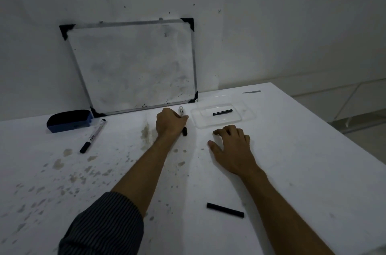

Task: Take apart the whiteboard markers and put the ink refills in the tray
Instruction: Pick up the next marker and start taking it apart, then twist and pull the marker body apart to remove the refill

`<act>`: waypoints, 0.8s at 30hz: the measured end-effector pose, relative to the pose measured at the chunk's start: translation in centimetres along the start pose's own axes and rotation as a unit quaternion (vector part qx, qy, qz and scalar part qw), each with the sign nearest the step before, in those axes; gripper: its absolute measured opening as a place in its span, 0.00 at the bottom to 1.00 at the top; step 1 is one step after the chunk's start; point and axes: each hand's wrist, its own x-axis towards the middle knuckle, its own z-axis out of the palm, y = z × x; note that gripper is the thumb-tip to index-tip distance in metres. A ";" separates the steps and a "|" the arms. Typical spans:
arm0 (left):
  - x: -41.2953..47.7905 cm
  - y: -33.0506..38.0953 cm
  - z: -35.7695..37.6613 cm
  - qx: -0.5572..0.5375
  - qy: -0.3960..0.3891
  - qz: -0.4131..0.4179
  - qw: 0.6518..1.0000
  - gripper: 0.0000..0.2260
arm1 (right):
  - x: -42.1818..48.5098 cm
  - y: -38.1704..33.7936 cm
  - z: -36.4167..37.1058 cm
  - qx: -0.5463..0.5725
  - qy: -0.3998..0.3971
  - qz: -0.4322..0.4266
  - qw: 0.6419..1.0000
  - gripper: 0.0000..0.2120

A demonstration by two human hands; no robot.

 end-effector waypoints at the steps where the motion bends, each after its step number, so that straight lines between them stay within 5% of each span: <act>1: -0.1 -0.1 -0.2 -0.003 -0.002 -0.004 1.000 0.18 | 0.0 0.0 0.0 0.001 -0.001 0.002 1.000 0.22; 6: -1.6 -0.1 -2.1 -0.034 -0.030 -0.003 0.999 0.26 | -0.3 -0.2 -0.5 0.017 -0.015 0.012 1.000 0.21; 10: -3.7 -2.4 -5.0 -0.051 -0.079 0.032 0.995 0.14 | -0.5 -0.5 -1.6 0.072 -0.035 0.034 0.996 0.17; 16: -7.0 -7.7 -12.3 -0.022 -0.156 0.098 0.983 0.08 | -0.9 -4.4 -2.3 0.154 -0.090 0.070 0.981 0.18; 24: -5.2 -15.6 -19.3 0.074 0.022 0.078 0.994 0.09 | -3.2 -17.6 2.6 0.186 -0.210 -0.090 0.956 0.21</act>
